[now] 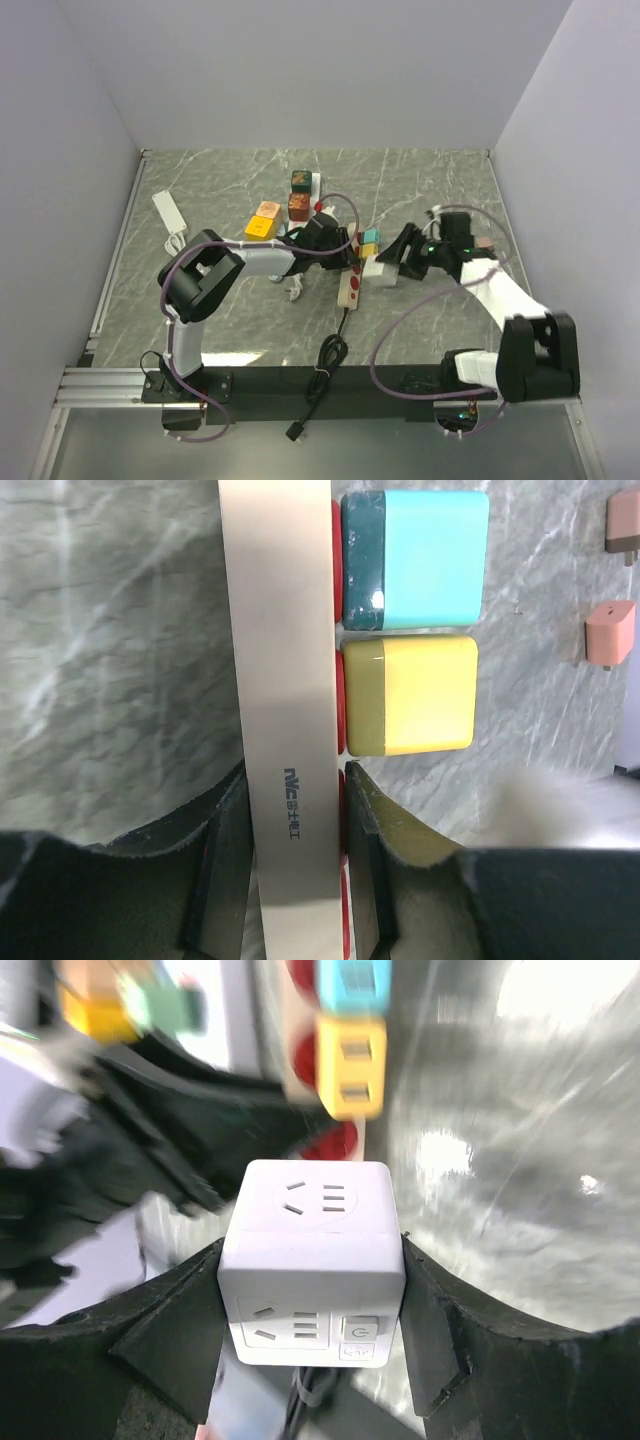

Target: Pull the plug off the socket

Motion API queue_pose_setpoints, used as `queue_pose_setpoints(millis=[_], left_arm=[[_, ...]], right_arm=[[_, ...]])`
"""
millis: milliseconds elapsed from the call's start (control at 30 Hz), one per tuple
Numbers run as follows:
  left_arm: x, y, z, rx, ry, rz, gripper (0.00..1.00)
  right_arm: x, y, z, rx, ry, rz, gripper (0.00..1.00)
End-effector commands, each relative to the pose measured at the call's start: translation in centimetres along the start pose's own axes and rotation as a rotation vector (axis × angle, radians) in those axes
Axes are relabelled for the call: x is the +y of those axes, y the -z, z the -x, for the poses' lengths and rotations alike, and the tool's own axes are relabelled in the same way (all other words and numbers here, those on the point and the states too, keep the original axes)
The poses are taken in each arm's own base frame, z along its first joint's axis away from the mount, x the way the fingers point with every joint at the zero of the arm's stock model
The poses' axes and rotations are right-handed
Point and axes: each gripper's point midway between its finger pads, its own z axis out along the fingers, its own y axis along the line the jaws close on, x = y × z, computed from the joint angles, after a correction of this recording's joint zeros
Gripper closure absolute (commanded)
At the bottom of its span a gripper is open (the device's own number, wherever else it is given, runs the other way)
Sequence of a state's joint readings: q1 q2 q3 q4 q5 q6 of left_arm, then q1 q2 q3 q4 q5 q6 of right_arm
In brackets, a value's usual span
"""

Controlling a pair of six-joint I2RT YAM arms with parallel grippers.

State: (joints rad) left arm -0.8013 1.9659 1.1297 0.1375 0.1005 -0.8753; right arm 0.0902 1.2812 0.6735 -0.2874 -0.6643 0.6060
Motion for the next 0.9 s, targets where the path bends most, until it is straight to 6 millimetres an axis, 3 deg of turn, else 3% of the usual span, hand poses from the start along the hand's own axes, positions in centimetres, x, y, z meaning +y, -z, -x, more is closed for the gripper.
queue_pose_setpoints(millis=[0,67,167,233,267,333,400,433,567,600,700,833,867], left_arm=[[13.1,2.2,-7.5,0.252,-0.078,0.413,1.0],[13.0,2.1,-7.3,0.249,-0.078,0.411,1.0],[12.5,1.9,-6.6,0.234,-0.079,0.391,1.0],[12.0,1.9,-6.3,0.231,-0.082,0.384,1.0],[11.4,1.7,-5.7,0.219,-0.085,0.37,1.0],[10.5,1.9,-5.1,0.208,-0.09,0.35,1.0],[9.0,1.9,-3.7,0.184,-0.097,0.321,1.0],[8.1,1.9,-3.0,0.168,-0.101,0.307,1.0],[6.3,2.2,-1.1,0.137,-0.115,0.275,1.0],[6.1,2.2,-0.9,0.136,-0.121,0.27,1.0],[5.7,2.1,-0.5,0.144,-0.132,0.265,1.0],[5.9,2.0,-0.5,0.167,-0.142,0.269,1.0],[6.1,2.0,-0.6,0.172,-0.144,0.276,1.0]], right_arm=[[1.5,2.8,3.6,-0.22,0.042,-0.011,1.0],[2.1,3.0,3.7,-0.242,0.042,0.023,1.0],[1.3,2.6,2.7,-0.191,0.041,-0.008,1.0],[0.7,2.9,3.2,-0.212,0.048,-0.051,1.0],[-0.7,3.3,3.8,-0.254,0.027,-0.135,1.0],[-1.4,4.4,5.1,-0.327,-0.005,-0.221,1.0],[-3.4,6.2,6.5,-0.427,-0.05,-0.375,1.0],[-5.8,7.6,6.8,-0.479,-0.089,-0.522,1.0],[-8.8,10.9,8.0,-0.574,-0.152,-0.781,1.0],[-9.5,12.4,9.1,-0.644,-0.181,-0.86,1.0],[-11.0,13.3,10.8,-0.688,-0.209,-0.981,1.0],[-11.7,12.9,14.0,-0.718,-0.218,-1.041,1.0],[-12.7,12.1,14.2,-0.68,-0.224,-1.077,1.0]])
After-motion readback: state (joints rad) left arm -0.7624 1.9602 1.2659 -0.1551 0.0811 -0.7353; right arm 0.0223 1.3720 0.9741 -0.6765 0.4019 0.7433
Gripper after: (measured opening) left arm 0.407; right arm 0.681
